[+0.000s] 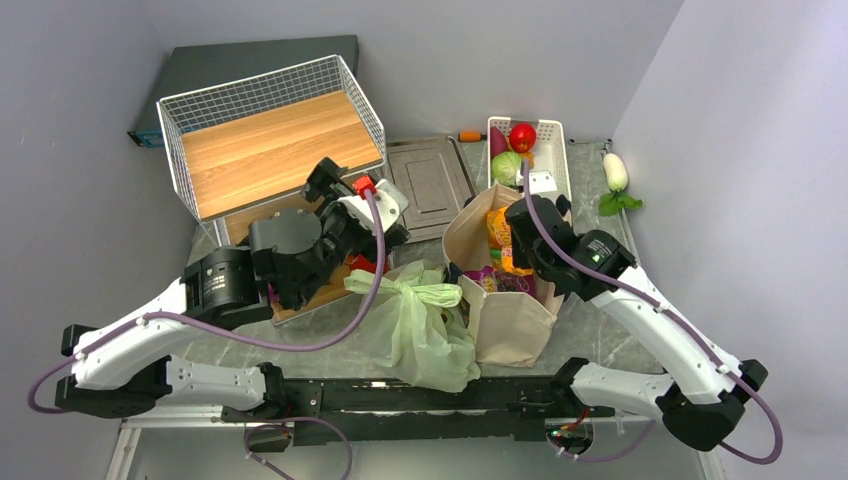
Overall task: Place the food into the grocery bag and tie it
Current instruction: Place the snack in the grocery bag.
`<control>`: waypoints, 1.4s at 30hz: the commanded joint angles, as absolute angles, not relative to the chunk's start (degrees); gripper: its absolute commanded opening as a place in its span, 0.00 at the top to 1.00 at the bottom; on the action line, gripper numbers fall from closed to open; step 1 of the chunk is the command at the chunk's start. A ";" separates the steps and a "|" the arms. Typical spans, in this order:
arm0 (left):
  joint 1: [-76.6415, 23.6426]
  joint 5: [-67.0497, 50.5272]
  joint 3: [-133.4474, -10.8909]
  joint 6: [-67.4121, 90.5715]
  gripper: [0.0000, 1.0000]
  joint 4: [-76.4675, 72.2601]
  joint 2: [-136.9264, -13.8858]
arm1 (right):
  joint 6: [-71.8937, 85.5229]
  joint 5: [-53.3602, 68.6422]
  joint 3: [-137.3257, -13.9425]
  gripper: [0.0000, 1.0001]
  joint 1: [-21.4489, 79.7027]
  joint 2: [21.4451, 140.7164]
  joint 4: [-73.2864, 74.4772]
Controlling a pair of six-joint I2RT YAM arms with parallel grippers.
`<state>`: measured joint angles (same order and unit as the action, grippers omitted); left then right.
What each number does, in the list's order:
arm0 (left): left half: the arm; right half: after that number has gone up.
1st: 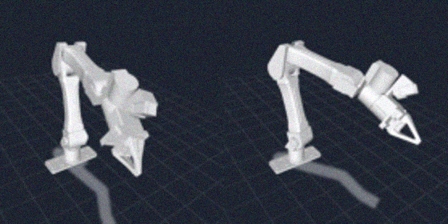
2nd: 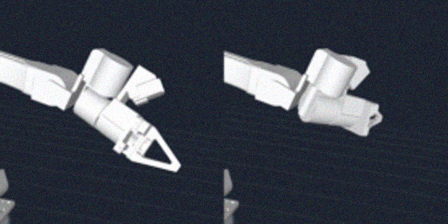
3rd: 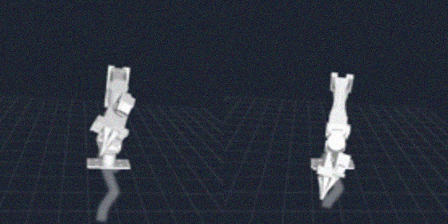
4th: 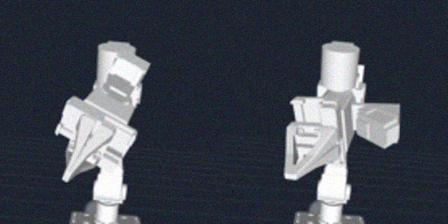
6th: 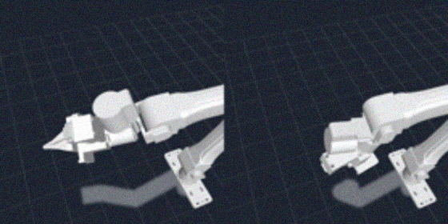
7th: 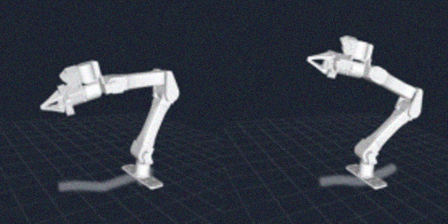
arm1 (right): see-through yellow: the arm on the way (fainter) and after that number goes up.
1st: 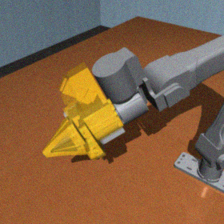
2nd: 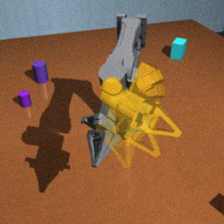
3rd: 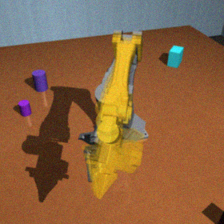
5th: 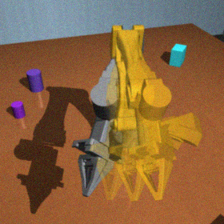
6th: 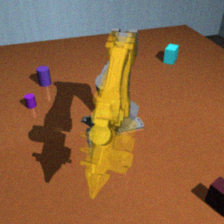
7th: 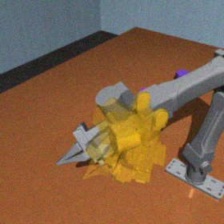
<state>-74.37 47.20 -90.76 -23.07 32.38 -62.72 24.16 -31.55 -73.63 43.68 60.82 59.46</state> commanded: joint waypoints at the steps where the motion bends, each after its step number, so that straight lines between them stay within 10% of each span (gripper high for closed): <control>1: -69.34 30.37 -92.37 -15.98 0.01 38.82 -62.24 | 22.53 -29.03 -72.76 1.00 39.59 61.37 51.74; 19: -55.97 9.03 -84.88 -13.18 0.01 35.12 -64.80 | 19.16 -18.73 -70.40 1.00 22.19 71.73 42.69; 42: -54.63 15.79 -71.30 -12.56 0.01 24.34 -60.14 | 16.46 -10.80 -78.21 0.97 18.80 86.44 38.56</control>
